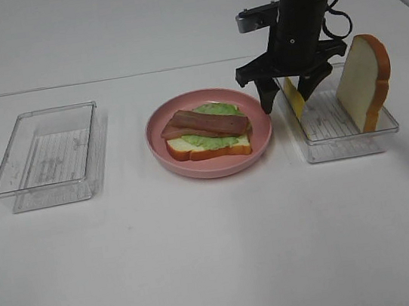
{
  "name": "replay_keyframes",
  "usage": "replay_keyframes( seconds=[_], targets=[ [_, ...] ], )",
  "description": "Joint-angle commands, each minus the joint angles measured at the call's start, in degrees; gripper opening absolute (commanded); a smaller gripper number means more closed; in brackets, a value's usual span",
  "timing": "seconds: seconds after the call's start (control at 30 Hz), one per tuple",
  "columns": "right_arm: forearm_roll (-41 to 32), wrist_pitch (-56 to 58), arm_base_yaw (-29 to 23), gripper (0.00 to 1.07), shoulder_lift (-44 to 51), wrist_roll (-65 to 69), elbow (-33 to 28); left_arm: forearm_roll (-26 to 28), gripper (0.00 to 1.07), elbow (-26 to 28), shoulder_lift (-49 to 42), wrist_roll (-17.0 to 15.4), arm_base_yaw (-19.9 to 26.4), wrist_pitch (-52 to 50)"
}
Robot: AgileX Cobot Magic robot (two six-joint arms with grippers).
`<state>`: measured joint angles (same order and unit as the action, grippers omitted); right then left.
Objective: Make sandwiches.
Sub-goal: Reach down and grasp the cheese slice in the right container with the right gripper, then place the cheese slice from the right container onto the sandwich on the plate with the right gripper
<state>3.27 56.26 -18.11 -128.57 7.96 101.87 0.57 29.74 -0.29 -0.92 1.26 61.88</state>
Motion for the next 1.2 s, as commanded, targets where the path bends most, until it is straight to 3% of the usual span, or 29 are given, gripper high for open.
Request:
replay_keyframes(
  seconds=[0.03,0.07,0.13,0.17,0.2,0.27,0.77,1.03,1.1,1.2],
  targets=[
    [1.7,-0.5,0.2,0.41,-0.1,0.9,0.3,0.5,1.0,-0.1,-0.7,-0.2,0.1,-0.3],
    [2.3,-0.7,0.2,0.3,-0.1,1.2,0.3,0.5,1.0,-0.1,-0.7,-0.2,0.1,-0.3],
    [2.3,-0.7,0.2,0.25,-0.1,1.2,0.3,0.5,1.0,-0.1,-0.7,-0.2,0.1,-0.3],
    [2.5,-0.8,0.2,0.14,-0.1,1.2,0.3,0.5,1.0,-0.1,-0.7,-0.2,0.1,-0.3],
    [2.5,-0.8,0.2,0.14,-0.1,1.2,0.3,0.5,1.0,-0.1,-0.7,-0.2,0.1,-0.3],
    [2.6,-1.2,0.2,0.01,-0.1,1.1,0.3,0.5,1.0,-0.1,-0.7,-0.2,0.1,-0.3],
    [5.4,0.4,0.1,0.0,2.5,0.6,0.9,0.5,1.0,-0.1,-0.7,-0.2,0.1,-0.3],
    [2.3,5.6,-0.7,0.0,7.0,-0.5,6.1,0.5,1.0,-0.1,-0.7,-0.2,0.1,-0.3],
    [-2.5,5.3,-3.4,0.0,7.8,-2.4,8.1,0.5,1.0,-0.1,-0.7,-0.2,0.1,-0.3],
    [-3.3,5.0,-4.2,0.0,7.8,-2.7,8.3,0.5,1.0,-0.1,-0.7,-0.2,0.1,-0.3]
  ],
)
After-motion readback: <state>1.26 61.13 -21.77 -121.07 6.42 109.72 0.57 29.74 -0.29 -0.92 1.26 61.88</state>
